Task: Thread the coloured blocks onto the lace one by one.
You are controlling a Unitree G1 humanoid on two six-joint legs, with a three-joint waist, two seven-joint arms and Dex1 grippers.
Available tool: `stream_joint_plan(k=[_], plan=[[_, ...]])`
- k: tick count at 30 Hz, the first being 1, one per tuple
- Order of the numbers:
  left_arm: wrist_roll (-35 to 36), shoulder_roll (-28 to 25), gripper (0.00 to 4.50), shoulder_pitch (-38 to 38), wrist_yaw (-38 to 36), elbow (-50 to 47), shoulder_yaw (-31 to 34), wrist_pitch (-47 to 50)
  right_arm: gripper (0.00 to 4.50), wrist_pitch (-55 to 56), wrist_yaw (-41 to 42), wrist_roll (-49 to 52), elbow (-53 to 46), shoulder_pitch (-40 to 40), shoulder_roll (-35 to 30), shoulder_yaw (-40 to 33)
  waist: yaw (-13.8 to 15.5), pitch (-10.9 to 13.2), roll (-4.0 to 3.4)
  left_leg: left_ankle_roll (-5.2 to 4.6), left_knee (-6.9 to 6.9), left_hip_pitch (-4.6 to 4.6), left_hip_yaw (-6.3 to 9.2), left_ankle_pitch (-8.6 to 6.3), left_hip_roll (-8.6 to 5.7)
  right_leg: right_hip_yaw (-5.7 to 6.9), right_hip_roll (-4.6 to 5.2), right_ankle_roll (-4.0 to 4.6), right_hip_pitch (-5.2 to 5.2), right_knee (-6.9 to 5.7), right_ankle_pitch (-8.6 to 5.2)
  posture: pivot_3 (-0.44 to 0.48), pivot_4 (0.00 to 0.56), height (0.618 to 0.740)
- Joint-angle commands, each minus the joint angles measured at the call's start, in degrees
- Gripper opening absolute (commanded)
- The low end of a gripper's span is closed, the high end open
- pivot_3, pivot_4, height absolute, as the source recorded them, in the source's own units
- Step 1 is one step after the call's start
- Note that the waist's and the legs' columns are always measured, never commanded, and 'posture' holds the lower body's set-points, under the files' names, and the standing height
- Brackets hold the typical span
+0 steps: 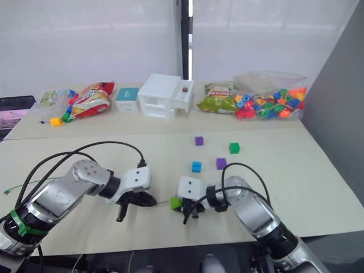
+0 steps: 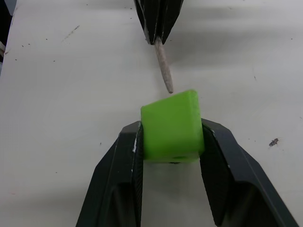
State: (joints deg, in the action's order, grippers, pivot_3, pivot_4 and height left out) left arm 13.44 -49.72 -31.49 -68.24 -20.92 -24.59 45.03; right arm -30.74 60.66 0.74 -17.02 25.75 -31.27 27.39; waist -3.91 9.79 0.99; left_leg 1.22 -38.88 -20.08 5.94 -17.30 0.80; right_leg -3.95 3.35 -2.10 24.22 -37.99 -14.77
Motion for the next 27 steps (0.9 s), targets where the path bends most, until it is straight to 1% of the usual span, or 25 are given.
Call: stream_joint_plan(k=[1,7,12,16,18,21,23,25,27], plan=[[-0.51,0.14,0.00,-1.42,-0.05,-1.56,-0.49,0.57,1.15,-1.04,1.07,-0.16,-0.48,-1.60,-0.53,3.36,0.03,0.00,0.00,0.00,0.00,0.00,0.00,0.00,0.00,0.00,0.00,0.00,0.00,0.01,0.00,0.000,0.150,0.740],[-1.14,1.94,0.00,-2.82,0.66,-0.92,-1.90,0.51,1.15,-1.89,1.34,0.39,-2.14,-1.13,-0.56,3.69,0.24,0.00,0.00,0.00,-0.01,-0.02,0.00,0.00,-0.01,0.00,0.01,0.00,0.00,0.01,0.00,0.000,0.150,0.740],[-1.84,3.11,0.00,-3.59,0.71,-0.03,-1.80,0.31,1.15,-2.41,1.11,0.59,-2.66,-1.30,-0.53,4.05,0.11,0.00,0.00,0.00,-0.02,-0.04,0.00,0.00,-0.02,0.00,0.01,0.00,0.02,0.01,0.00,0.000,0.150,0.740],[-0.89,3.98,0.00,-3.90,0.48,-0.52,-1.35,0.50,1.15,-2.48,0.87,0.54,-2.64,-1.39,-0.70,4.02,0.14,0.00,0.01,0.00,-0.02,-0.05,0.00,0.00,-0.02,0.00,0.01,0.00,0.02,0.01,0.00,0.000,0.150,0.740],[-0.56,5.50,0.00,-4.02,1.01,-0.95,-1.52,0.43,1.15,-2.71,0.70,0.56,-2.80,-1.37,-0.58,4.01,0.25,0.00,0.01,0.00,-0.02,-0.05,0.01,0.00,-0.02,0.00,0.01,0.00,0.02,0.02,0.00,0.000,0.150,0.740],[0.84,9.40,0.00,-3.52,1.89,-0.74,-1.45,0.80,1.15,-3.19,0.28,0.63,-3.10,-1.36,-0.19,4.23,0.42,0.01,0.01,0.00,-0.06,-0.08,0.01,0.00,-0.03,0.00,0.02,0.00,0.02,0.01,0.00,0.000,0.150,0.740],[1.06,11.75,0.00,-2.47,3.02,1.39,-1.12,0.59,1.15,-3.39,-0.11,0.64,-3.16,-1.30,0.17,4.29,0.64,-0.01,-0.01,0.00,-0.07,-0.07,0.01,0.00,-0.05,0.00,0.05,0.00,0.00,0.01,0.00,0.000,0.150,0.740],[-0.17,12.38,0.00,-1.12,3.14,3.42,-1.55,-2.06,1.15,-3.61,-0.33,0.68,-3.25,-1.28,0.44,4.30,1.18,-0.04,0.04,0.01,-0.11,-0.05,0.00,0.01,-0.07,0.00,0.07,0.00,-0.05,0.02,0.00,0.000,0.150,0.740],[-1.83,12.65,0.00,0.61,3.22,6.56,-1.25,-7.01,1.15,-3.99,-0.62,0.57,-3.56,-1.42,0.50,4.29,1.49,-0.12,0.06,0.02,-0.12,0.00,0.01,0.01,-0.07,0.00,0.07,0.00,-0.11,0.03,0.00,0.000,0.150,0.740]])
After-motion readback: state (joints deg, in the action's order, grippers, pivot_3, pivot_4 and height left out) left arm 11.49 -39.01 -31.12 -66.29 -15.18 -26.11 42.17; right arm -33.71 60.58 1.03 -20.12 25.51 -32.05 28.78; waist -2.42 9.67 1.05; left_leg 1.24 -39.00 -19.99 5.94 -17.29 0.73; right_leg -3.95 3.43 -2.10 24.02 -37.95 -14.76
